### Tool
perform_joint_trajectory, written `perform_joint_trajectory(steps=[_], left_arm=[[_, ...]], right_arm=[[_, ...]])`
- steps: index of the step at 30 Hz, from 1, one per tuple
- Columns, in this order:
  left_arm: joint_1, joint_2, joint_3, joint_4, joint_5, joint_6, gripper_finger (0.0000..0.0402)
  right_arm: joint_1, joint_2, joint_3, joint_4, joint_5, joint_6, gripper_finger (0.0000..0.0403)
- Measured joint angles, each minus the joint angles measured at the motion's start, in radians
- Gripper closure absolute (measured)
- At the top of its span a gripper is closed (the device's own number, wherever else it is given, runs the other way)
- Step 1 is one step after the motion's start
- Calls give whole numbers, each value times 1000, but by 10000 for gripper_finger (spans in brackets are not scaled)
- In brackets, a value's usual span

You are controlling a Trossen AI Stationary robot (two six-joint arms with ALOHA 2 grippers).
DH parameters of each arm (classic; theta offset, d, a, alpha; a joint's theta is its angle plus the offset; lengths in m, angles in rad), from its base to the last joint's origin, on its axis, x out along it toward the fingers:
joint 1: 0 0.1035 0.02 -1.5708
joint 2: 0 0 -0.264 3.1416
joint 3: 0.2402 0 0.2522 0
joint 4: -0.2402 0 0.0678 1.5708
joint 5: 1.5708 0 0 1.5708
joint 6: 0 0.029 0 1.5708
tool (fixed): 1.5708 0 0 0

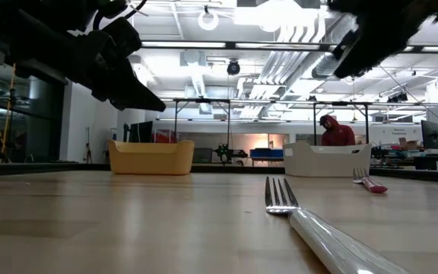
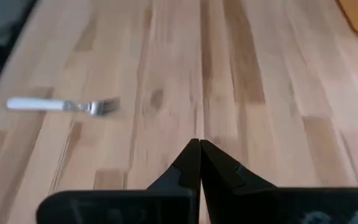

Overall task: Sort silverware by color (type)
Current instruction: Put the pink fork into the white bin

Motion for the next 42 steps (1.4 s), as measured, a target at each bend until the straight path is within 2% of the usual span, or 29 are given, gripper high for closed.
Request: perform_joint_trajectory(steps=[4,9,12,14,17,20,23,26,30,34,37,42], left_arm=[[0,0,0,-8,0,-3,383],[0,0,0,-9,0,-55,383],[-8,0,0,-18,20,-117,383],[-25,0,2,-48,73,-163,383],[-64,0,39,-177,107,-220,383],[-106,0,80,-302,51,-256,383],[-132,0,102,-343,-22,-297,383],[-144,0,111,-355,-39,-317,383],[-145,0,111,-361,-50,-326,383],[-145,0,111,-360,-80,-327,383],[-144,0,111,-359,-94,-327,383],[-144,0,111,-359,-96,-342,383]], right_arm=[[-121,1,-188,413,-116,-122,402],[-246,1,-379,903,-128,-230,402],[-314,1,-419,1054,-127,-252,402],[-350,0,-415,1074,-127,-267,402],[-388,0,-395,1071,-128,-286,402],[-407,0,-393,1035,-128,-251,402],[-418,0,-393,931,-113,-107,402],[-409,0,-393,753,-37,56,394],[-365,1,-393,541,88,255,356],[-306,0,-387,467,98,423,304],[-266,0,-332,331,100,531,271],[-204,1,-210,16,197,727,245]])
